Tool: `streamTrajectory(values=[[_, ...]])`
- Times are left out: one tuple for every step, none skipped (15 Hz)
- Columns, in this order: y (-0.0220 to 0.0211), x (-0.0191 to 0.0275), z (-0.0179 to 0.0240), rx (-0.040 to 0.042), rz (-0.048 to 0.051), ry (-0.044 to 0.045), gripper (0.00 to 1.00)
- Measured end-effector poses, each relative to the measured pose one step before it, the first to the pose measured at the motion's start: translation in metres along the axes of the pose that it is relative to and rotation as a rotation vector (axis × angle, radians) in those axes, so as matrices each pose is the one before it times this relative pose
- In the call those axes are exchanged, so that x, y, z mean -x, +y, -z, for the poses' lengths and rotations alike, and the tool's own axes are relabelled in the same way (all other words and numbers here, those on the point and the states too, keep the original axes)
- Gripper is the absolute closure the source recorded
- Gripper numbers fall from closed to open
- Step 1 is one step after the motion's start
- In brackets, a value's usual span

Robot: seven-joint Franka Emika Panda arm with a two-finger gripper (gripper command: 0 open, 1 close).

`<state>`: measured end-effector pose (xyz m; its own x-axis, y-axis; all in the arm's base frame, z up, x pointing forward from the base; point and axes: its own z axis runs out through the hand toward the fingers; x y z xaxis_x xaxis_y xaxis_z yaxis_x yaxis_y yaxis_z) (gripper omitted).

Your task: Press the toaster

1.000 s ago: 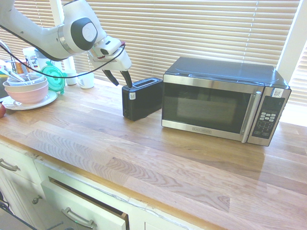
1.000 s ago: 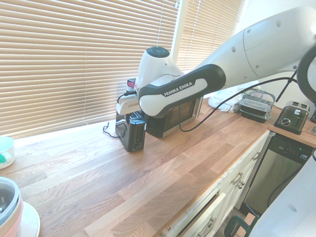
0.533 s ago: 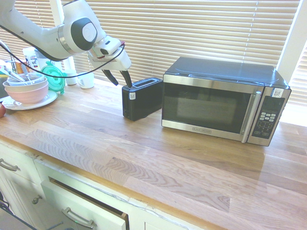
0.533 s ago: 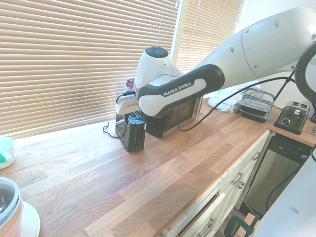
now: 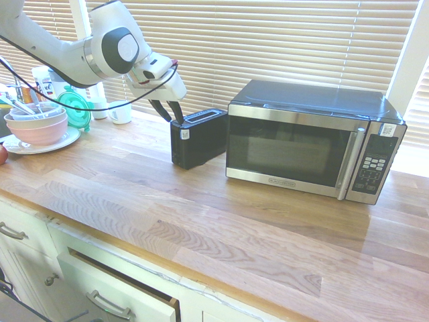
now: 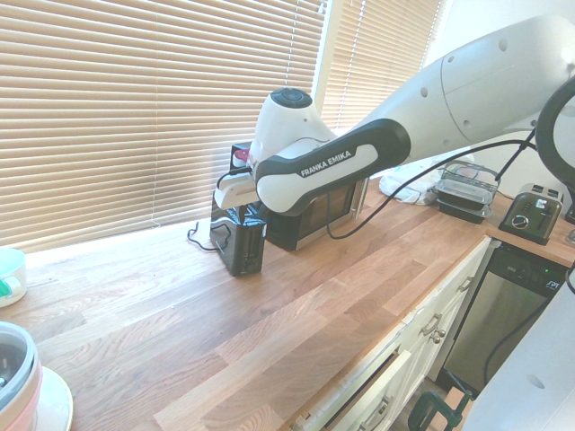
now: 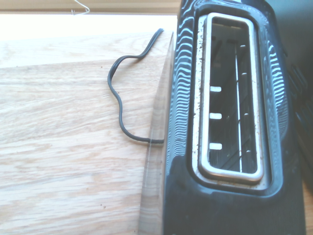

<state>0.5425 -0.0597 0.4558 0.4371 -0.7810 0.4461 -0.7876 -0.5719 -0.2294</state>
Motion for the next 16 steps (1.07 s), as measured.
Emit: streamTrajectory(values=[[0.00011, -0.00026, 0.00019, -0.00050, 0.00021, 0.00035, 1.00], [-0.00022, 0.00016, 0.00010, -0.00082, 0.00043, 0.00014, 1.00], [-0.00019, 0.00028, 0.00003, -0.00026, 0.00054, -0.00019, 1.00], [-0.00030, 0.00040, 0.00006, -0.00043, 0.00083, -0.00026, 1.00], [-0.00020, 0.00038, -0.00001, -0.00036, 0.00067, -0.00027, 1.00], [-0.00014, 0.00031, -0.00002, -0.00018, 0.00053, -0.00026, 1.00], [-0.00010, 0.00028, -0.00004, -0.00006, 0.00048, -0.00031, 1.00], [0.00002, 0.00074, -0.00036, 0.00011, 0.00091, -0.00092, 1.00], [0.00053, 0.00061, -0.00079, 0.00014, -0.00071, -0.00155, 1.00], [0.00115, 0.00013, -0.00095, -0.00051, -0.00170, -0.00068, 1.00], [0.00171, 0.00027, -0.00142, -0.00405, -0.00215, 0.00019, 1.00], [0.00252, 0.00069, -0.00185, -0.00224, -0.00163, -0.00050, 1.00], [0.00235, 0.00079, -0.00121, -0.00327, -0.00109, 0.00013, 1.00], [0.00144, 0.00058, -0.00007, -0.00203, -0.00024, 0.00039, 1.00], [0.00141, 0.00140, 0.00013, -0.00094, 0.00052, -0.00055, 1.00], [0.00106, 0.00150, -0.00104, 0.00053, 0.00091, -0.00185, 1.00]])
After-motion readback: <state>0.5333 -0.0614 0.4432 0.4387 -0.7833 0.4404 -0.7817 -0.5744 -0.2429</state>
